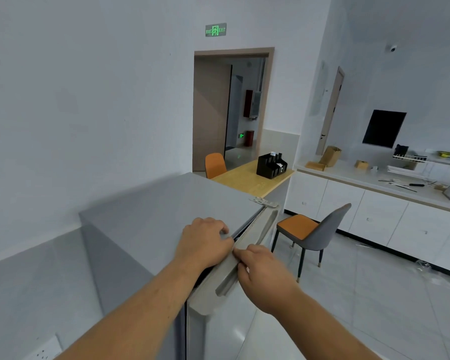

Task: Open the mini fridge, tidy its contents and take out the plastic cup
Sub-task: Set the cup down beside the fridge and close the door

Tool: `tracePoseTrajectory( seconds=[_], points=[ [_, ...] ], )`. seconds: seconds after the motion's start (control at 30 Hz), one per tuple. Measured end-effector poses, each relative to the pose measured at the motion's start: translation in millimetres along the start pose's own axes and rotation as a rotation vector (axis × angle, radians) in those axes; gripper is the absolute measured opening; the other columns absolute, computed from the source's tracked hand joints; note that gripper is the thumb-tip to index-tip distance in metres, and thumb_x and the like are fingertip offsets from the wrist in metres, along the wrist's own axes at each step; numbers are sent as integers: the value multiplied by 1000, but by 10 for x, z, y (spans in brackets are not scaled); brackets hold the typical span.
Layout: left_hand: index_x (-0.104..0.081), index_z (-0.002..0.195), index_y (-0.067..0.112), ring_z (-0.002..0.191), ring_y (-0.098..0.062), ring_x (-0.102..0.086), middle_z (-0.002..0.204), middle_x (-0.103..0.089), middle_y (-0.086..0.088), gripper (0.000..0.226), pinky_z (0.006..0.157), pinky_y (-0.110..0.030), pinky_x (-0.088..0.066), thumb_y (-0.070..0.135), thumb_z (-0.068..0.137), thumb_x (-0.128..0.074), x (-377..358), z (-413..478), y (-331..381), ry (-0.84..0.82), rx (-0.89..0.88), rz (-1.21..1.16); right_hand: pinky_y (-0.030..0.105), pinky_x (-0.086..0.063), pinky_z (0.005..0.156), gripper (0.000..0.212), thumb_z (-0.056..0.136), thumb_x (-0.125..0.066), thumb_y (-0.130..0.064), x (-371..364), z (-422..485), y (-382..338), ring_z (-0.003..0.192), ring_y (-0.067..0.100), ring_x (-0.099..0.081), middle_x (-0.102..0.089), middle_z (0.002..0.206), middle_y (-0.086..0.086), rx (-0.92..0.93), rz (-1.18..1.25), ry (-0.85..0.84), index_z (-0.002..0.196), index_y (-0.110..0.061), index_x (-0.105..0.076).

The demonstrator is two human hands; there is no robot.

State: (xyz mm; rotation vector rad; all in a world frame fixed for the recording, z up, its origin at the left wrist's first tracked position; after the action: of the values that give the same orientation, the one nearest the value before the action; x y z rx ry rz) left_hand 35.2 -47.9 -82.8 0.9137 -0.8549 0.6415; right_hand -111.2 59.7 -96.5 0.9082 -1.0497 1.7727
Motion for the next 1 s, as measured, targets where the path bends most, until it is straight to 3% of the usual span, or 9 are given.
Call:
tracePoseTrajectory(
  seconds=[0.23, 0.5, 0.67, 0.77, 0.83, 1.0],
  points=[
    [-73, 108, 35, 109, -17, -55, 118, -69, 13, 36, 94, -39, -45, 49, 81, -54, 4, 5, -11, 16, 6, -26, 26, -41, 73, 22, 100, -42, -27, -104, 128, -87, 88, 11, -44, -47, 88, -8, -29, -4, 1, 103, -20, -63],
    [-72, 107, 36, 107, -16, -55, 116, -70, 13, 35, 92, -39, -45, 50, 81, -52, 7, 3, 4, 12, 8, -10, 23, -36, 71, 20, 100, -43, -28, -154, 115, -72, 85, 10, -43, -46, 89, -9, -25, -11, 34, 101, -21, -62],
    [-67, 119, 32, 111, -19, -57, 123, -69, 7, 45, 93, -41, -48, 60, 88, -49, 25, -29, 54, 17, -25, 11, 31, -45, 79, 29, 105, -43, -35, 9, 131, 33, 91, 12, -51, -58, 93, -5, -7, 36, -6, 101, -20, -68],
    [-59, 131, 33, 122, -19, -55, 136, -63, 7, 61, 99, -44, -49, 75, 91, -39, 61, -66, 102, 57, -45, 19, 31, -44, 100, 44, 105, -35, -52, 211, 104, 180, 119, 11, -48, -62, 124, -8, -53, -2, 72, 128, -28, -63],
    [-52, 139, 35, 132, -21, -49, 148, -56, 6, 72, 105, -46, -45, 82, 90, -30, 94, -78, 232, 79, -72, 48, 32, -30, 114, 60, 102, -27, -64, 373, 76, 282, 140, 13, -34, -50, 147, -7, -106, -58, 101, 148, -30, -46],
    [-40, 150, 35, 145, -23, -37, 161, -42, 0, 79, 116, -48, -35, 82, 90, -19, 195, -26, 788, 139, -188, 72, 40, -12, 124, 72, 99, -14, -76, 858, -59, 450, 154, 20, -13, -29, 166, -5, -173, -148, 158, 158, -37, -24]
  ],
)
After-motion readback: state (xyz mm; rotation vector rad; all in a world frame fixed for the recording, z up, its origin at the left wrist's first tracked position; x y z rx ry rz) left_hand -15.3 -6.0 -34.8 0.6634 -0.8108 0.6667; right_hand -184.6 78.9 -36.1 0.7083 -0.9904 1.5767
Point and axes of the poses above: each hand's wrist, its own z-axis towards the middle knuckle, its own x-axis out of the back of the hand, y = z × x, the point moved 2 cm from there along z, towards the middle knuckle
